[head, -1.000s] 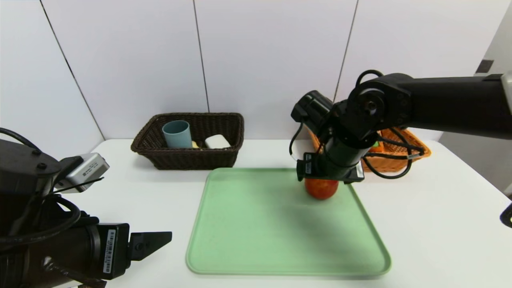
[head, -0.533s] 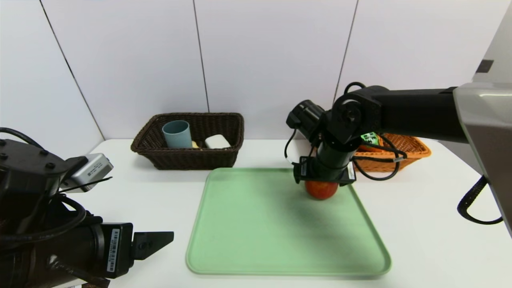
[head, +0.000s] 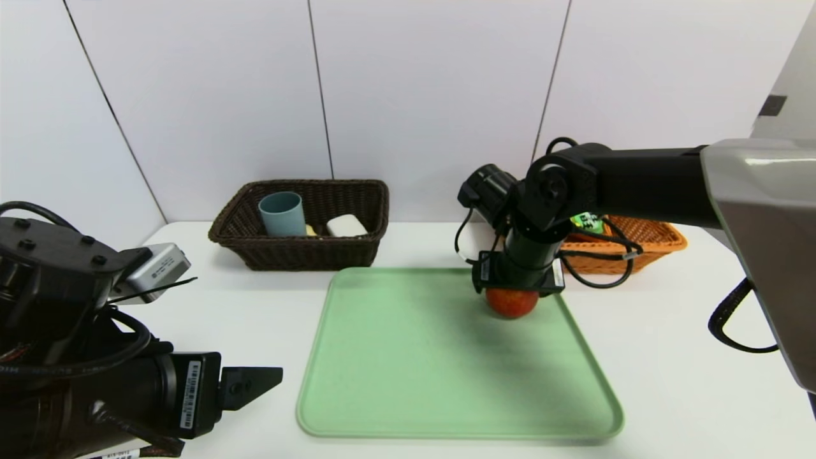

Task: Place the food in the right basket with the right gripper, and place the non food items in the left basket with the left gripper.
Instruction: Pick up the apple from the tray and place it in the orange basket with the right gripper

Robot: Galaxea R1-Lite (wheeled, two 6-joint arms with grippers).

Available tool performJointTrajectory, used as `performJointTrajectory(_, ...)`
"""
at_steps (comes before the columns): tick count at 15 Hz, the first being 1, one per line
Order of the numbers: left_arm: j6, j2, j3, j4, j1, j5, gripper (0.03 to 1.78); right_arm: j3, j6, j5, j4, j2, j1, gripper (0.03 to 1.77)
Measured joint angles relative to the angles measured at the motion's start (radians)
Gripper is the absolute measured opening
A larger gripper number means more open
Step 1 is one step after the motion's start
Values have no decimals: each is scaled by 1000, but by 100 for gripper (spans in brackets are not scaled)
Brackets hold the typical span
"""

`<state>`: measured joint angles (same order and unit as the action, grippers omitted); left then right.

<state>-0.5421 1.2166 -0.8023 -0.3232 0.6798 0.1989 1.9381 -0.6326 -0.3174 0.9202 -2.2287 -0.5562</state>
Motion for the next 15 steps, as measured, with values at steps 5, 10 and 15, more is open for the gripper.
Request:
performJointTrajectory(5,1,15,-10,0,0,-1,169,4,0,8,1,-4,8,126)
performJointTrajectory(10,0,23,-17,-1,-1,-1,169,5,-1,69,3,57,-53,126)
performJointTrajectory(15,-3,46,-16,0,0,0,169,8,48,220,-18,206,-104,126)
